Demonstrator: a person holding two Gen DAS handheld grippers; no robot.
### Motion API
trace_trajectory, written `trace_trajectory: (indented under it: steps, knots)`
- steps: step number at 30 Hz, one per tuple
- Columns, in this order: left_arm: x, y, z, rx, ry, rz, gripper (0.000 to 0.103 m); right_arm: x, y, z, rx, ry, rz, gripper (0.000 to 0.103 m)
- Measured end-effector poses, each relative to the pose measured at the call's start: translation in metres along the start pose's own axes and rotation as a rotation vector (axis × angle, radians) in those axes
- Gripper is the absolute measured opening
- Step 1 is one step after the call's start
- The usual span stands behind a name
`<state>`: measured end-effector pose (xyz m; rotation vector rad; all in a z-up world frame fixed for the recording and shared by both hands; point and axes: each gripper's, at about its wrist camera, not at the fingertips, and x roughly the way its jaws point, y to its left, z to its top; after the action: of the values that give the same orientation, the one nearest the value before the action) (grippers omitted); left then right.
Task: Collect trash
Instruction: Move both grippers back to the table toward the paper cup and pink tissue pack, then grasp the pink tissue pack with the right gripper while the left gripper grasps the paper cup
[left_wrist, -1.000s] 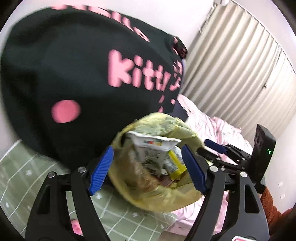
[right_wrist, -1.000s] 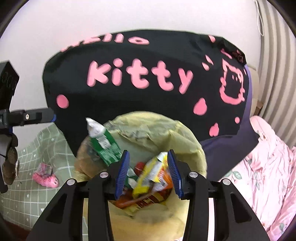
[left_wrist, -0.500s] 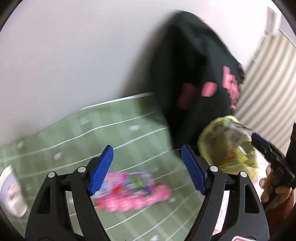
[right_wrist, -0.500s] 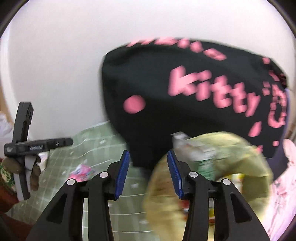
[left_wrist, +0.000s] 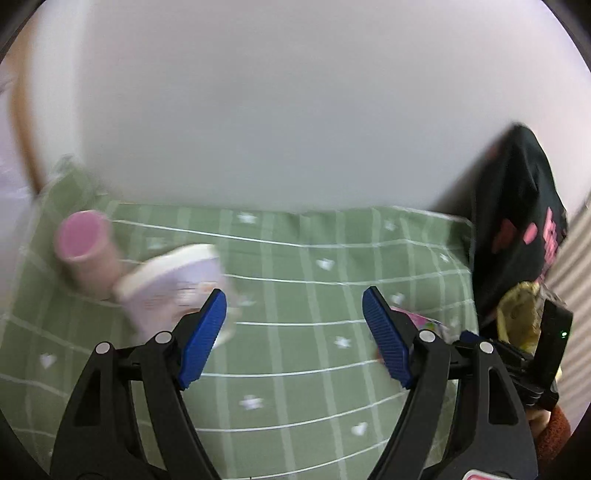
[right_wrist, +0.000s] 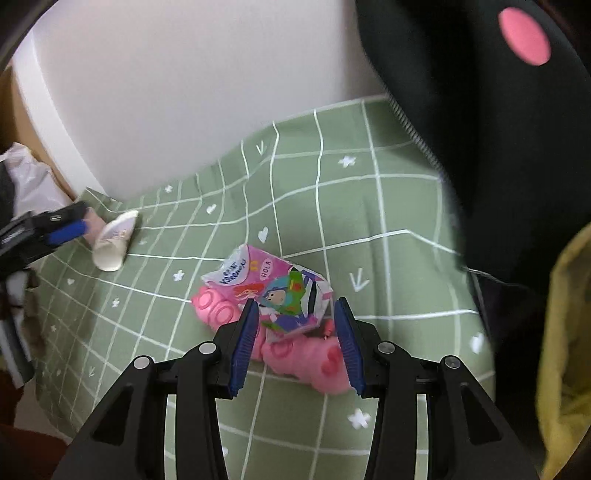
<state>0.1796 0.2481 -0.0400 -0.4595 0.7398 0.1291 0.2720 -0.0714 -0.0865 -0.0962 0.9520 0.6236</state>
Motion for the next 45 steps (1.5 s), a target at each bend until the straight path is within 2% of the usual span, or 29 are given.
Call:
trace_trajectory:
  steps: [4,7,9,11,14,17,22,27,33,41,43,44,45]
  knots:
    - [-0.019,0.042,-0.004,-0.110,-0.044,0.089,0.072,0.019,0.003,0.004,0.019,0.029,0.007,0.040]
    - [-0.023,0.064,-0.007,-0.179,-0.043,0.113,0.072,0.025,0.008,0.006,0.064,0.041,0.060,0.040]
    - [-0.022,0.076,-0.010,-0.212,-0.035,0.119,0.072,0.026,0.018,0.007,0.071,0.062,0.135,0.040]
    - [-0.022,0.081,-0.012,-0.228,-0.031,0.116,0.072,0.026,0.031,0.007,0.036,0.085,0.222,0.040]
    - [-0.018,0.079,-0.014,-0.227,-0.020,0.105,0.072,0.025,0.058,0.012,-0.091,0.082,0.261,0.040]
    - [-0.015,0.077,-0.016,-0.218,-0.006,0.096,0.072,0.025,0.070,0.021,-0.161,0.046,0.220,0.040]
    - [-0.016,0.074,-0.020,-0.191,0.015,0.088,0.072,0.040,0.062,0.046,-0.228,0.027,0.153,0.040]
    - [-0.018,0.079,-0.024,-0.195,0.038,0.077,0.072,0.086,0.062,0.065,-0.346,0.120,0.156,0.040]
    - [-0.016,0.085,-0.027,-0.190,0.066,0.065,0.072,0.124,0.091,0.071,-0.527,0.204,0.150,0.042]
    - [-0.008,0.080,-0.027,-0.169,0.079,0.041,0.072,0.131,0.100,0.080,-0.594,0.262,0.162,0.042]
    - [-0.007,0.081,-0.026,-0.177,0.070,0.042,0.072,0.129,0.106,0.074,-0.615,0.266,0.162,0.037]
    - [-0.006,0.083,-0.025,-0.180,0.066,0.045,0.072,0.127,0.108,0.072,-0.618,0.260,0.171,0.021]
    - [-0.006,0.085,-0.024,-0.187,0.060,0.053,0.072,0.126,0.110,0.070,-0.614,0.255,0.154,0.010]
